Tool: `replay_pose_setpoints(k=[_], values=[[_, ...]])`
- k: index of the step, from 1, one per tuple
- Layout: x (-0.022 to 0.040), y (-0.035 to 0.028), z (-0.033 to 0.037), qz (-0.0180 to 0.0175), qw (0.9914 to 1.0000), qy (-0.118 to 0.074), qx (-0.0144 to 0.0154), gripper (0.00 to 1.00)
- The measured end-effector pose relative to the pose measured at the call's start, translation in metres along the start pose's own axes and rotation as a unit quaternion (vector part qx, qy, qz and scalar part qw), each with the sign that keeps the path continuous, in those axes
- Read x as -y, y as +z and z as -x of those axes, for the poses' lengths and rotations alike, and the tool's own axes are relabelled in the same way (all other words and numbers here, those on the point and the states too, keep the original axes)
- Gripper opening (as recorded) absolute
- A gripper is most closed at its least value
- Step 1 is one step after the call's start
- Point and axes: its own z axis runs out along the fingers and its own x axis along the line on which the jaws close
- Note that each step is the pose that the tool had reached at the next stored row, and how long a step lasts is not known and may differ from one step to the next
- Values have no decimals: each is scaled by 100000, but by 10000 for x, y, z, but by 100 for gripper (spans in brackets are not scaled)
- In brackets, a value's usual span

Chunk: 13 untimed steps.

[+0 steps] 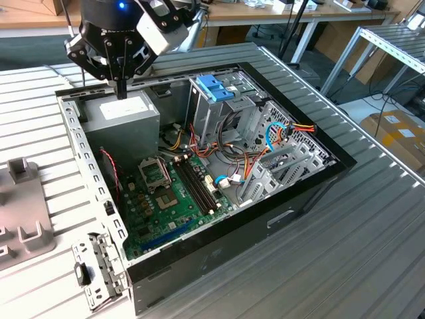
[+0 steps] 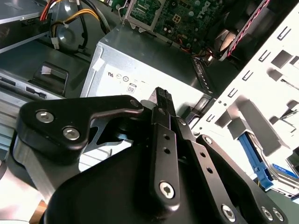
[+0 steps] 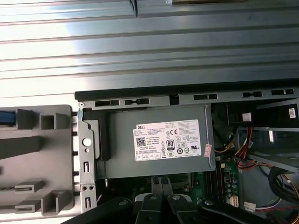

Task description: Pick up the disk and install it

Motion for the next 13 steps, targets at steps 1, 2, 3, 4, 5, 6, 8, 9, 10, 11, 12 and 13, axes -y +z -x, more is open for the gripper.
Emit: replay_pose_setpoints(k=[1, 2, 3, 4, 5, 6, 8, 9, 10, 11, 12, 13], values=[[0, 0, -4, 6, 100000, -2, 2, 11], [1, 0, -7, 4, 100000, -3, 2, 11], [1, 0, -12, 2, 100000, -1, -1, 11], [1, 0, -18, 4, 100000, 0, 3, 11], [2, 0, -22, 2, 100000, 0, 2, 11], [2, -1, -27, 4, 100000, 1, 1, 11], [3, -1, -37, 5, 100000, -2, 2, 11], [3, -1, -44, 1, 100000, 1, 1, 11], [4, -1, -48, 4, 100000, 1, 3, 11], [4, -1, -53, 4, 100000, 2, 1, 11], [4, -1, -59, 4, 100000, 1, 2, 11], [5, -2, -65, 2, 100000, -1, 0, 11]])
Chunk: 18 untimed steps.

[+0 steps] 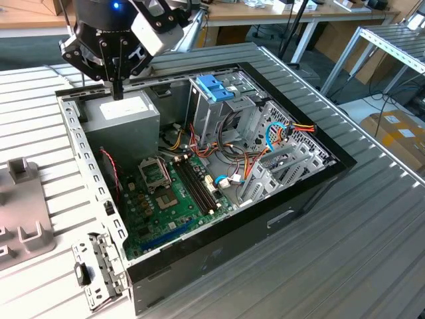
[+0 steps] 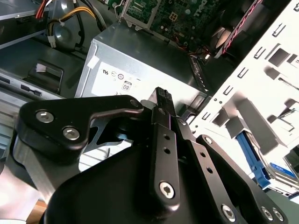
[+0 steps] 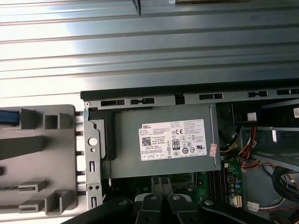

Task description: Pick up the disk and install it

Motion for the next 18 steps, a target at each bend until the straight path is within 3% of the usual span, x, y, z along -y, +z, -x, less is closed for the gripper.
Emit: replay_pose_setpoints(k=[18], values=[[8, -3, -104, 0, 100000, 0, 0, 11]])
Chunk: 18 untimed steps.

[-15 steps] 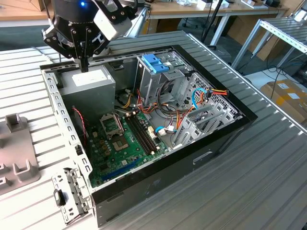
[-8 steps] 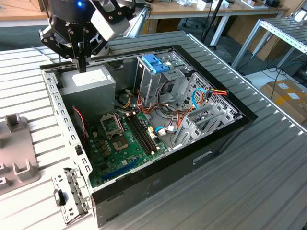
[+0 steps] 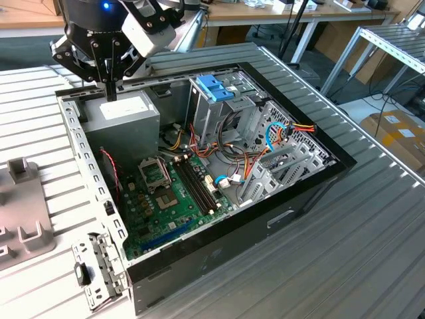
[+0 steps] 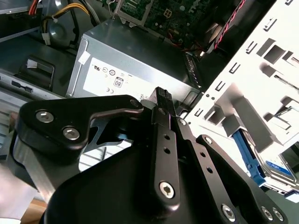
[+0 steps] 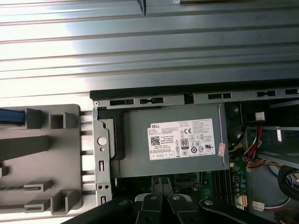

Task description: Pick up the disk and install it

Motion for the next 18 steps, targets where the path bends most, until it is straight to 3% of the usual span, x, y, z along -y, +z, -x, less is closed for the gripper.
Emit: replay_pose_setpoints(k=[18], values=[[8, -3, -102, 1, 100000, -1, 1, 11]])
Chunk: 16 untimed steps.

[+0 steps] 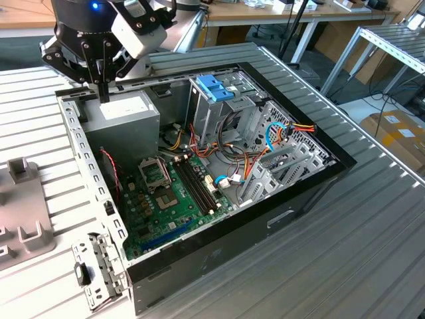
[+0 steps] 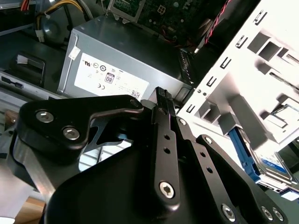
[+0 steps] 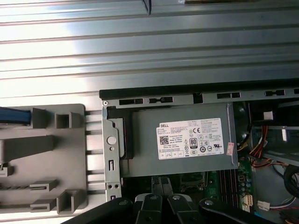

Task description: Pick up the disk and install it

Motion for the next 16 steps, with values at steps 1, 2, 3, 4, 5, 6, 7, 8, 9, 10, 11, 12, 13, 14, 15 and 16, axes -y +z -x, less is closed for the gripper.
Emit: replay_pose_setpoints(k=[1, 2, 3, 4, 5, 6, 7, 8, 9, 10, 11, 12, 13, 14, 15, 16], values=[[0, 0, -4, 0, 100000, 2, -1, 11], [1, 0, -8, 1, 100000, 1, 1, 11], [1, 0, -12, 1, 100000, 1, 0, 11], [1, 0, -16, 0, 100000, 0, -1, 11], [2, -1, -20, -3, 100000, 0, -2, 11], [2, -1, -23, 0, 100000, 2, 1, 11], [3, -1, -31, 2, 100000, 2, 1, 11], [3, -1, -36, 2, 100000, 2, 0, 11], [3, -1, -41, -1, 100000, 2, -2, 11], [4, -1, -50, 0, 100000, 5, -2, 11], [4, -2, -55, 1, 100000, 3, 0, 11], [5, -2, -61, -2, 100000, 3, -2, 11], [6, -2, -71, -1, 100000, 3, 1, 11], [6, -2, -77, 0, 100000, 1, 1, 11], [6, -2, -82, -1, 100000, 3, 0, 11], [7, -2, -89, 0, 100000, 2, 0, 11]])
